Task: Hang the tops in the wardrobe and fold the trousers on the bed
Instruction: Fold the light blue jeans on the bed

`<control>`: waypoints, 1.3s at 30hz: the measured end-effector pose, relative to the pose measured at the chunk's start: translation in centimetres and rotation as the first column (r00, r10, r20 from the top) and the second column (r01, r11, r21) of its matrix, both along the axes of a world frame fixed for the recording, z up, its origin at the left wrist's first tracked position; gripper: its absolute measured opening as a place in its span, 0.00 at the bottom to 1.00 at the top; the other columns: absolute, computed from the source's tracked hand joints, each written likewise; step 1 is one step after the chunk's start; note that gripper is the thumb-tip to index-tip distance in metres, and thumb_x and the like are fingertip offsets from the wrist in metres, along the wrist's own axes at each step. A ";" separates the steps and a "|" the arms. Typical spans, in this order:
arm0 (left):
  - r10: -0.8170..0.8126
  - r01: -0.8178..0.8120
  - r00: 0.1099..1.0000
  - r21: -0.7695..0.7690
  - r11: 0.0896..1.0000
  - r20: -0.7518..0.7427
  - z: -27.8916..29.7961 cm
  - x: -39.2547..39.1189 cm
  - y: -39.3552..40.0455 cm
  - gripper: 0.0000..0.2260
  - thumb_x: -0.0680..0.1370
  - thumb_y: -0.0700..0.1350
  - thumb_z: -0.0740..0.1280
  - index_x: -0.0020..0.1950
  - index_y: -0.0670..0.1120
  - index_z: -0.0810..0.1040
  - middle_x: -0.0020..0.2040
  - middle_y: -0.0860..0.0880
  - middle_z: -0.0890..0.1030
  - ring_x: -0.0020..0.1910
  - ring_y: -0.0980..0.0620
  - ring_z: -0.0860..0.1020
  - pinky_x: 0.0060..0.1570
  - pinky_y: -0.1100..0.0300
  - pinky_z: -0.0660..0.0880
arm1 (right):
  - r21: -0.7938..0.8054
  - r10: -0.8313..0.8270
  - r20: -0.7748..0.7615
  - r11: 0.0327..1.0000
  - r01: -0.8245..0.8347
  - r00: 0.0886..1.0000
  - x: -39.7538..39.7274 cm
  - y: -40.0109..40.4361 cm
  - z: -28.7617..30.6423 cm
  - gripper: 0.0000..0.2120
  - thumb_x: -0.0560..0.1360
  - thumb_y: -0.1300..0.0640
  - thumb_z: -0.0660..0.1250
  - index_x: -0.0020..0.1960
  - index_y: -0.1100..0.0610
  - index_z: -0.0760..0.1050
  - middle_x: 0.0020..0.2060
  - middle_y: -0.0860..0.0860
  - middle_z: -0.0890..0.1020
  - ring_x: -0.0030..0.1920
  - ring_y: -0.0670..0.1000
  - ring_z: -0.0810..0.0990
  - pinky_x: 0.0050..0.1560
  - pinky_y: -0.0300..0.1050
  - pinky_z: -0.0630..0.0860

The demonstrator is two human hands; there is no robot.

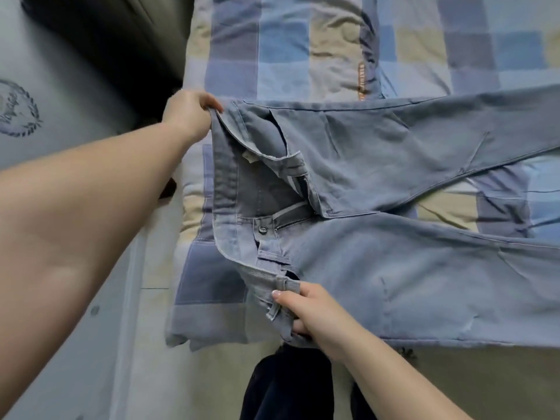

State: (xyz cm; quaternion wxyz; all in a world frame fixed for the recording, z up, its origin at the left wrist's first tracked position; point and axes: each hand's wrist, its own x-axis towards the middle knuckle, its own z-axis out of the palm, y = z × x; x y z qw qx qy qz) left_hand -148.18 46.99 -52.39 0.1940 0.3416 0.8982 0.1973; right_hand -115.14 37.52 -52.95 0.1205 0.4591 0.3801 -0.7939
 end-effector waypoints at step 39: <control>0.572 -0.491 0.767 -0.310 0.814 0.289 -19.8 13.1 -14.8 0.09 0.73 0.36 0.68 0.42 0.51 0.76 0.49 0.48 0.82 0.49 0.47 0.79 0.51 0.57 0.75 | 0.613 0.795 0.360 0.192 -0.767 0.487 -10.5 7.0 -19.0 0.19 0.80 0.52 0.58 0.70 0.55 0.69 0.70 0.56 0.68 0.71 0.57 0.64 0.70 0.49 0.61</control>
